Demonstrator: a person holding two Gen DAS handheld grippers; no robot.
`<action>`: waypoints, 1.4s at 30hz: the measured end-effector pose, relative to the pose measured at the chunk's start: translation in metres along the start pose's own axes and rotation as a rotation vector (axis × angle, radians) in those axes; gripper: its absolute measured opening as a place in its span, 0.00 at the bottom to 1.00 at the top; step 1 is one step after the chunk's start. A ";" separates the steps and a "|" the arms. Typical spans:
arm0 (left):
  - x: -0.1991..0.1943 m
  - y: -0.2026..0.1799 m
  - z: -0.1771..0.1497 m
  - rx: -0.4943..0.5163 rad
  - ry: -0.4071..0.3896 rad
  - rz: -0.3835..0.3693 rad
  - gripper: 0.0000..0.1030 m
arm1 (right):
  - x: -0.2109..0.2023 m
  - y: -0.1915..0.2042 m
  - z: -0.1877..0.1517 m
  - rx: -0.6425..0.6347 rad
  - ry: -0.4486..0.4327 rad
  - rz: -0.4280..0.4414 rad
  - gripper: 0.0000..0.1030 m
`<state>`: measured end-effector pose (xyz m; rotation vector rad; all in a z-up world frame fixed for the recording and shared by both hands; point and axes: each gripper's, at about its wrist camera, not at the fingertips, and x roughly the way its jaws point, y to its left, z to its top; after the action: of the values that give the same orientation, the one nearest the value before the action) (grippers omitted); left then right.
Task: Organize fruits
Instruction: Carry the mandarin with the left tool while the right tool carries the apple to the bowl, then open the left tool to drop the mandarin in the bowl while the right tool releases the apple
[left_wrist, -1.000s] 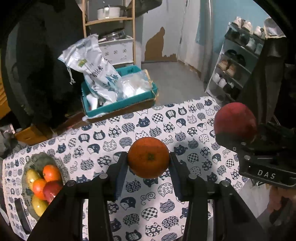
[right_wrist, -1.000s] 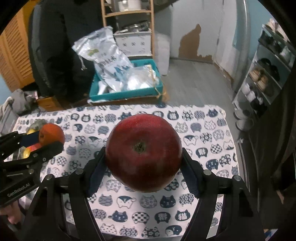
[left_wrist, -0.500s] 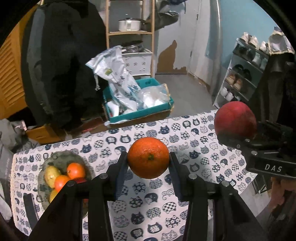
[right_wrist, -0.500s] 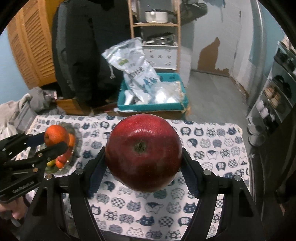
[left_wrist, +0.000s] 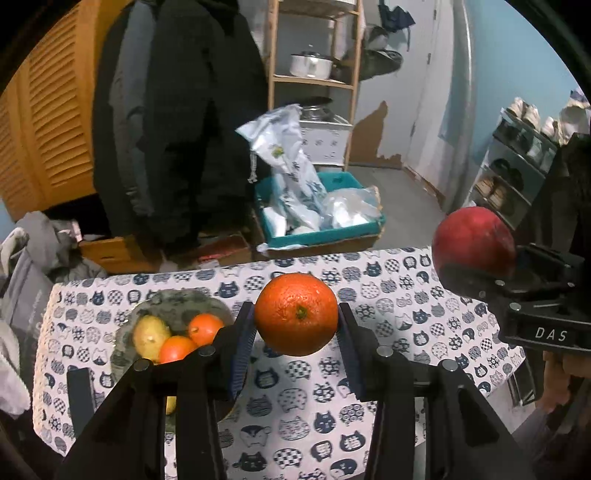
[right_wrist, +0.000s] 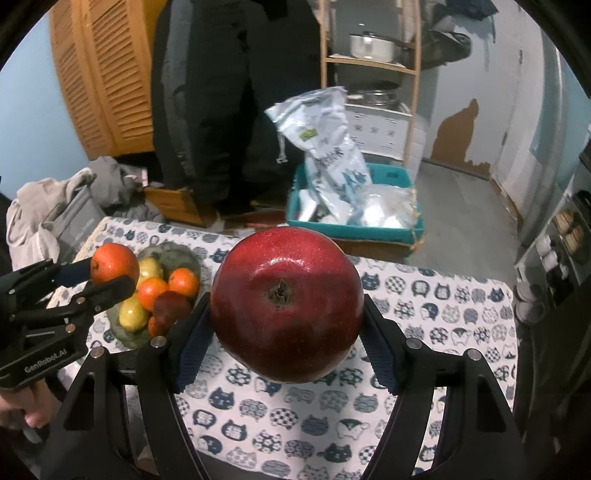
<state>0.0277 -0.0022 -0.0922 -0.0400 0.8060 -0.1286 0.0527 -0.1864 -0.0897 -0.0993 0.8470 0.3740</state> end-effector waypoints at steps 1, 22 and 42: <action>-0.002 0.004 -0.001 -0.006 -0.004 0.005 0.43 | 0.001 0.003 0.001 -0.005 0.001 0.004 0.73; -0.003 0.121 -0.027 -0.181 0.024 0.110 0.43 | 0.063 0.104 0.037 -0.078 0.068 0.139 0.73; 0.060 0.181 -0.070 -0.307 0.209 0.089 0.43 | 0.153 0.152 0.027 -0.047 0.213 0.202 0.73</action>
<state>0.0363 0.1705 -0.1991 -0.2836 1.0295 0.0778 0.1084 0.0048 -0.1768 -0.0987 1.0627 0.5804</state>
